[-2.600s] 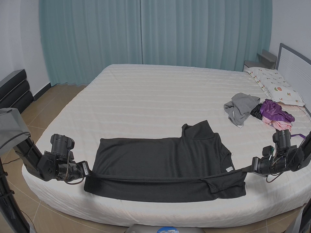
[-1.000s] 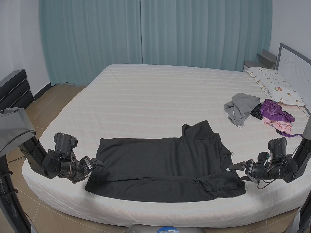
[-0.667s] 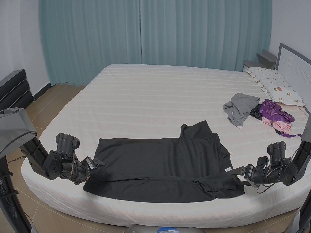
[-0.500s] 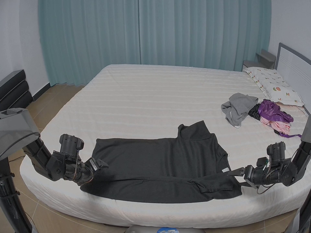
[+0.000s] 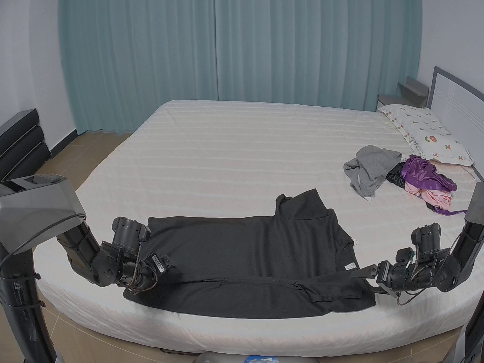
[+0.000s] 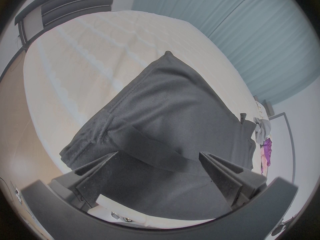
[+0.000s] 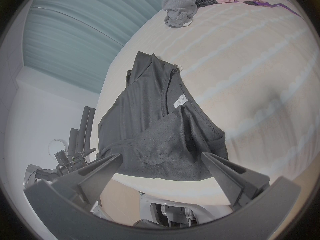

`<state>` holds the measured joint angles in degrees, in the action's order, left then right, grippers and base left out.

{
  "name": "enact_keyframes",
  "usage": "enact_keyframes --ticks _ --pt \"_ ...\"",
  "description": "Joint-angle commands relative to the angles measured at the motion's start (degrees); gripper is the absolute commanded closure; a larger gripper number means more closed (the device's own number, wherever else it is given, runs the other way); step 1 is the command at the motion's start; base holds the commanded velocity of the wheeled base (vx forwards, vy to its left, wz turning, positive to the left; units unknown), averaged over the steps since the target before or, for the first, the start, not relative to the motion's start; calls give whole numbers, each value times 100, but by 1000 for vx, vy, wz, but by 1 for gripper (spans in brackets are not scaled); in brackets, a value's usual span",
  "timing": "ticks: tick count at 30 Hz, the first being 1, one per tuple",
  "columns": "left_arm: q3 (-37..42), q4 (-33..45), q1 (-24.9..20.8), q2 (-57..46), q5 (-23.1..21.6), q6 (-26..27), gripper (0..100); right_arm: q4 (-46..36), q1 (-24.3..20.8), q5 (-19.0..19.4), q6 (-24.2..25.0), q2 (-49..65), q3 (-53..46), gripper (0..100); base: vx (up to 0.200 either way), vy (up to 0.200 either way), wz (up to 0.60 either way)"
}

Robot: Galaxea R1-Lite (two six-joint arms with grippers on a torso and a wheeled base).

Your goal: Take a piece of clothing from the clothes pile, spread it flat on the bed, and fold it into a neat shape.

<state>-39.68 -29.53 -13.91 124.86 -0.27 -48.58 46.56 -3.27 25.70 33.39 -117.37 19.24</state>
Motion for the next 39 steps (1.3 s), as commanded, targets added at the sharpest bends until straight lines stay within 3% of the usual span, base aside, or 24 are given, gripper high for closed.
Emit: enact_keyframes --ticks 1,15,22,27,32,34,39 --pt "-145 26 20 241 44 15 0 3 -7 -3 1 -49 1 0 0 0 0" --pt "-1112 -9 538 408 247 -108 0 11 -16 -21 -8 -163 27 0 0 0 0" --pt "-1226 -625 811 364 176 -846 0 11 -60 -30 -8 -163 19 0 0 0 0" --pt "-1165 -783 1048 320 97 -925 0 11 -60 -39 -8 -155 1 0 0 0 0" --pt "-875 -721 1136 179 -298 -785 0 11 -51 -39 -8 -163 1 0 0 0 0" --pt "-541 -704 1180 39 -694 -328 0 11 -51 -39 -8 -155 1 0 0 0 0" --pt "-374 -352 1118 21 -738 94 0 11 -42 -39 -8 -155 1 0 0 0 0"
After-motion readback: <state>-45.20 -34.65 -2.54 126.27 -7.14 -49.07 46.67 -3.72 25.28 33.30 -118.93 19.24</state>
